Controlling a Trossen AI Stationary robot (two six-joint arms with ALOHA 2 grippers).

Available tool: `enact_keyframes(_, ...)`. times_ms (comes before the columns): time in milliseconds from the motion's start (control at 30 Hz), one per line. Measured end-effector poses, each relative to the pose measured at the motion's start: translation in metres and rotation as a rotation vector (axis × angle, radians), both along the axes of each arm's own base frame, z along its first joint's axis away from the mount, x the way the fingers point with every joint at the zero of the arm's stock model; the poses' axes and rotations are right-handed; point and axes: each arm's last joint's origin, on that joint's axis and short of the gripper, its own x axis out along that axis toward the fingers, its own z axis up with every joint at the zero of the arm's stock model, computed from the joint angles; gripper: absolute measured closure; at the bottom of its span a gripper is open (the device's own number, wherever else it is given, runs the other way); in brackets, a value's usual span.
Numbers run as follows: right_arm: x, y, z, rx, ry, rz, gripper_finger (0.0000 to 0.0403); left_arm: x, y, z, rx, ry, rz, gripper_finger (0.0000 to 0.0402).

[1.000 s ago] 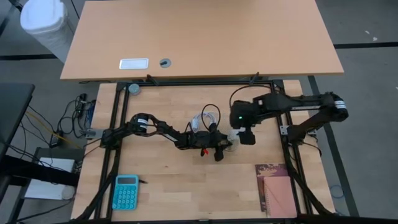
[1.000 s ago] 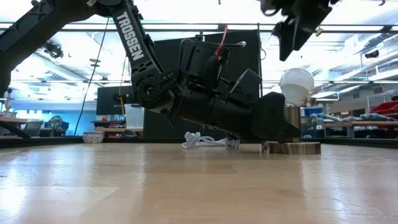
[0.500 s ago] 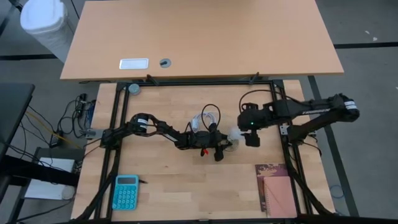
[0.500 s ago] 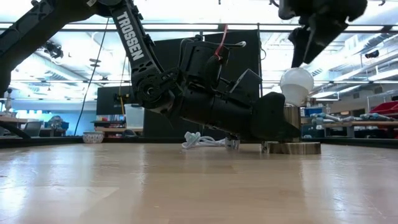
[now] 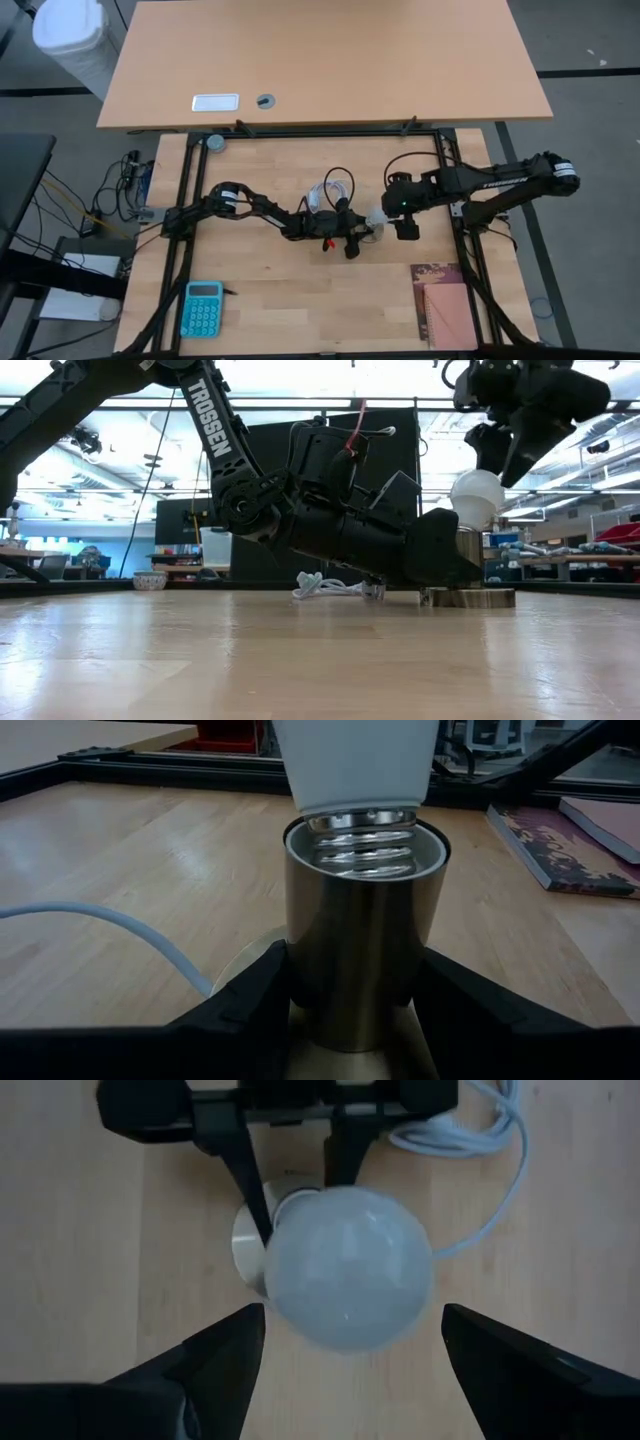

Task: Screw lightbulb
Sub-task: Insert the white lightbulb into the lamp socket

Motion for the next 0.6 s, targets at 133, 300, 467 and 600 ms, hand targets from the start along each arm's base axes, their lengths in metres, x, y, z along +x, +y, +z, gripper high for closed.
enact_keyframes(133, 0.003, 0.0, -0.002, -0.002, 0.008, 0.023, 0.0098, 0.0, 0.0, 0.0, 0.0, 0.0, -0.002, 0.0208)
enact_keyframes(300, 0.013, 0.001, -0.011, 0.011, 0.037, 0.05, 0.0098, 0.0, 0.0, 0.0, -0.001, 0.0, -0.006, 0.0208)
enact_keyframes(467, 0.024, 0.002, -0.021, 0.024, 0.056, 0.067, 0.0091, 0.0, -0.001, 0.0, -0.001, 0.0, -0.007, 0.0208)
enact_keyframes(600, 0.029, 0.003, -0.028, 0.033, 0.081, 0.083, 0.0076, 0.0, 0.0, 0.0, -0.002, 0.0, -0.01, 0.0208)
